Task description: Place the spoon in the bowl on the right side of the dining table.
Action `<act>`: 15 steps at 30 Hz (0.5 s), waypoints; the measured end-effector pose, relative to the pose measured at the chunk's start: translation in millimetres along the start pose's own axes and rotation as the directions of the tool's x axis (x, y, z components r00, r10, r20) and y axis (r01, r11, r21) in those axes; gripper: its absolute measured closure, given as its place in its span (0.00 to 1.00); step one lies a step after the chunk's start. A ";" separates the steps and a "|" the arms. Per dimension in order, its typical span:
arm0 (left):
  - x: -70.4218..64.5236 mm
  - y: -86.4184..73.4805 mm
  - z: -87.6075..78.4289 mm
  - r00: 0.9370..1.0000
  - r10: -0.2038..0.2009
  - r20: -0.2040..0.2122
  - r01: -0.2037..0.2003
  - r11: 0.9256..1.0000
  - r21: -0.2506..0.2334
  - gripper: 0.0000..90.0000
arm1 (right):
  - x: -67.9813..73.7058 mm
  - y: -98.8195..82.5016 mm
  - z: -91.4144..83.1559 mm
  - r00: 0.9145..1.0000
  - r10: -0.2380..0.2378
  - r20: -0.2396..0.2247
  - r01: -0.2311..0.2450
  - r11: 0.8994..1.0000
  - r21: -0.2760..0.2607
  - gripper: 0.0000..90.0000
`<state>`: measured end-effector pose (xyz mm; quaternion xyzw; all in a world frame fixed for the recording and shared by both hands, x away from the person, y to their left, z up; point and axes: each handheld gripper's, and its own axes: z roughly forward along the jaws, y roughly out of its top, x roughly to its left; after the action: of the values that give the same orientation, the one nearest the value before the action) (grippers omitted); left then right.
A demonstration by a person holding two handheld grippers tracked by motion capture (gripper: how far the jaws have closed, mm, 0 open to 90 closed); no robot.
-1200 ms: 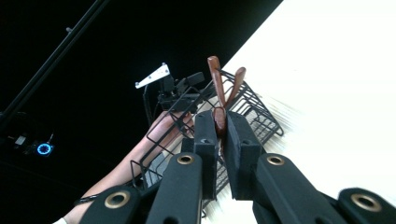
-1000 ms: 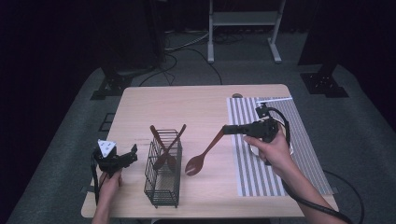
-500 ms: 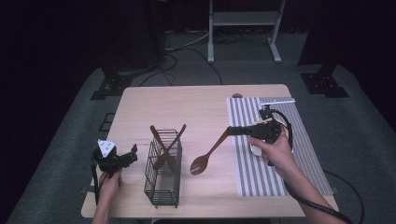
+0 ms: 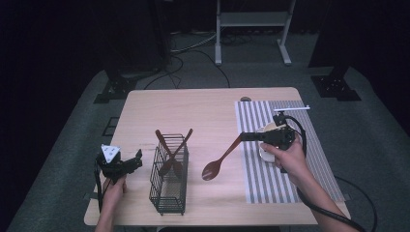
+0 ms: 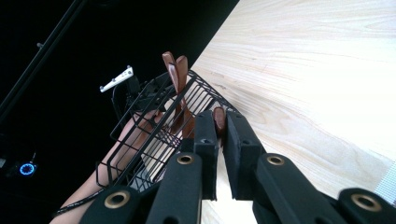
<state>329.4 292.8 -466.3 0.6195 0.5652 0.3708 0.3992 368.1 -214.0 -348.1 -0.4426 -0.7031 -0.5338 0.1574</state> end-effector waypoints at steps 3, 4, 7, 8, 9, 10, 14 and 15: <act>-0.1 0.0 0.0 1.000 0.001 -0.001 -0.001 1.000 0.000 0.00 | -3.7 -1.0 -1.1 1.000 0.011 0.005 -0.011 1.000 -0.002 0.92; -0.2 0.0 0.1 1.000 0.002 -0.001 -0.002 1.000 -0.001 0.00 | -4.9 -1.2 -1.2 1.000 0.014 0.005 -0.014 1.000 -0.004 0.93; -0.3 0.0 0.1 1.000 0.002 -0.001 -0.002 1.000 0.000 0.00 | -7.9 -1.9 -2.1 1.000 0.019 0.007 -0.019 1.000 -0.008 0.92; -0.3 0.0 0.1 1.000 0.001 -0.001 -0.001 1.000 -0.001 0.00 | -8.7 -2.3 -2.3 1.000 0.022 0.008 -0.022 1.000 -0.008 0.92; -0.2 0.0 0.1 1.000 0.002 -0.001 -0.002 1.000 0.000 0.00 | -9.6 -2.7 -2.5 1.000 0.023 0.009 -0.023 1.000 -0.010 0.93; -0.3 0.0 0.1 1.000 0.002 -0.002 -0.002 1.000 0.000 0.00 | -10.7 -3.2 -2.8 1.000 0.026 0.011 -0.026 1.000 -0.012 0.92; -0.5 0.0 0.1 1.000 0.003 -0.002 -0.003 1.000 -0.001 0.00 | -14.9 -5.3 -4.6 0.999 0.036 0.015 -0.036 0.999 -0.015 0.92; -0.5 -0.1 0.1 1.000 0.003 -0.002 -0.003 1.000 -0.001 0.00 | -16.0 -5.9 -5.4 0.999 0.037 0.018 -0.037 0.999 -0.017 0.92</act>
<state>329.5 292.3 -466.4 0.6199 0.5645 0.3722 0.3983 371.1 -226.4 -360.7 -0.4618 -0.6916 -0.5327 0.1571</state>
